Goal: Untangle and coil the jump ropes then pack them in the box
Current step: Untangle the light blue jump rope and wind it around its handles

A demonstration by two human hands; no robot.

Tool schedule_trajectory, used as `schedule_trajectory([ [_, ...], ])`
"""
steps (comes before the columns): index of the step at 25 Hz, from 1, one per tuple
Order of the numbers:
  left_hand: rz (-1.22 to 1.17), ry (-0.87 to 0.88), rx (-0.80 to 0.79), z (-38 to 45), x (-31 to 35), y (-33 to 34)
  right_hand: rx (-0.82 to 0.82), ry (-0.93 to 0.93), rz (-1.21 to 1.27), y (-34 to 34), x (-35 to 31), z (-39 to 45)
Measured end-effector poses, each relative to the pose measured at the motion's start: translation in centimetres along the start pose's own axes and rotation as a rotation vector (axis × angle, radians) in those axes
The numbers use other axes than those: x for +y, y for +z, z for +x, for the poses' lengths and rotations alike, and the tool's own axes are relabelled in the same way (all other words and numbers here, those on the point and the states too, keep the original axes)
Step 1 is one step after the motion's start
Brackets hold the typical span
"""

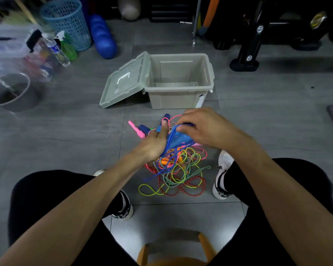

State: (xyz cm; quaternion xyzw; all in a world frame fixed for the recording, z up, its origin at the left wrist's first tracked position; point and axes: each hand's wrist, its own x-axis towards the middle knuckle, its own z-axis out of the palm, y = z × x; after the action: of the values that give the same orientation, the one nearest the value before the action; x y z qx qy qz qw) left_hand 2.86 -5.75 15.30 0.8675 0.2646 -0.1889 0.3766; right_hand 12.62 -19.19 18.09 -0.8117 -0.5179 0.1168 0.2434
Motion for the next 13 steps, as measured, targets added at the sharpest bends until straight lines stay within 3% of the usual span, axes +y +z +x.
schedule_trajectory([
  [2,-0.016,0.085,-0.059,-1.0,0.3,0.1,0.039,0.086,0.094,-1.2,1.2,0.3],
  [5,0.214,0.408,-0.096,-1.2,-0.7,0.6,-0.101,0.172,0.217,-1.5,1.0,0.7],
  [7,0.385,0.490,-0.089,-0.6,-1.7,1.1,-0.218,0.145,0.207,-1.3,0.6,1.5],
  [10,0.532,0.621,0.004,-0.1,-2.6,1.4,-0.204,0.182,0.256,-1.8,2.6,2.2],
  [13,0.258,0.715,0.085,-0.5,-3.0,0.2,-0.159,0.250,0.507,-1.7,4.8,1.7],
])
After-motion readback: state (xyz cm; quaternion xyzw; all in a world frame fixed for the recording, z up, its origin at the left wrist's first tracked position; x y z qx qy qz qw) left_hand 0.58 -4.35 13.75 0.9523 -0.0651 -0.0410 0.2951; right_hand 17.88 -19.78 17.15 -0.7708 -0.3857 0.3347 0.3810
